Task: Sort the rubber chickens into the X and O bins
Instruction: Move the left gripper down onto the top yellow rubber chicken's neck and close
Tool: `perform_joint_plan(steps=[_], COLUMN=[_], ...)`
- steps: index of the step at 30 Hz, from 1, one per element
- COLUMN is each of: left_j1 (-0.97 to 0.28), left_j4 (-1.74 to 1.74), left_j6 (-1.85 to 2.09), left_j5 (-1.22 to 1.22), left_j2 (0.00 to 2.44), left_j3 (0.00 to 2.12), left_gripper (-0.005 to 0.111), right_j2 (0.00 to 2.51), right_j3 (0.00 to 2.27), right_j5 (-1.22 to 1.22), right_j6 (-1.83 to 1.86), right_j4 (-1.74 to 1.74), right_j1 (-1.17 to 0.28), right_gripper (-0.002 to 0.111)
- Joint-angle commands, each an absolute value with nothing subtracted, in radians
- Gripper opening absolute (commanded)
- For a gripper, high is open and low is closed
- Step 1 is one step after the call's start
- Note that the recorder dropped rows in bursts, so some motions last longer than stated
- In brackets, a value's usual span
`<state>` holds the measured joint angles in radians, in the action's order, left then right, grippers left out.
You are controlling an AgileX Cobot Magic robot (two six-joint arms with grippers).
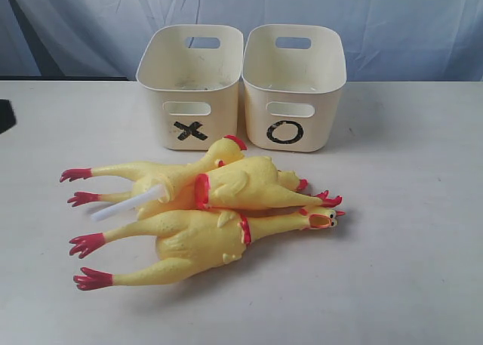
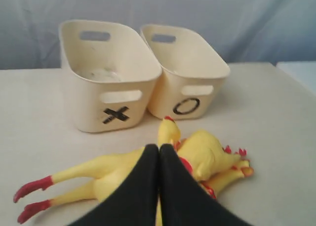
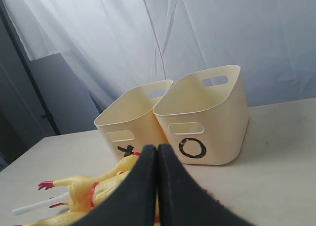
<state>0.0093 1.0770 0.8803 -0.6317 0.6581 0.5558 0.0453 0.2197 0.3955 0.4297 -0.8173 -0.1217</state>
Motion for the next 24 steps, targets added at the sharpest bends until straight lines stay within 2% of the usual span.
perform_joint_plan(steps=[1, 5, 9, 12, 18, 24], left_j1=[0.007, 0.007, -0.036, -0.102, -0.242, -0.309], left_j4=[1.129, 1.129, 1.125, 1.097, 1.003, 0.957], left_j6=[1.058, 1.124, 1.194, 1.215, 1.203, 1.133], left_j5=[-0.752, -0.792, -0.784, -0.738, -0.690, -0.616], left_j2=[0.848, 0.992, 1.109, 1.191, 1.353, 1.472], left_j3=[0.625, 0.680, 0.743, 0.786, 0.849, 0.895], left_gripper=[0.000, 0.012, 0.040, 0.052, 0.058, 0.064], right_j2=[0.052, 0.052, 0.052, 0.052, 0.052, 0.052], right_j3=[0.224, 0.224, 0.224, 0.224, 0.224, 0.224], right_j5=[0.383, 0.383, 0.380, 0.378, 0.374, 0.367], right_j6=[0.437, 0.437, 0.437, 0.437, 0.437, 0.438], right_j4=[-0.819, -0.819, -0.819, -0.819, -0.819, -0.816], right_j1=[-0.120, -0.120, -0.120, -0.120, -0.122, -0.143], right_gripper=[0.000, 0.000, 0.000, 0.000, 0.000, 0.000])
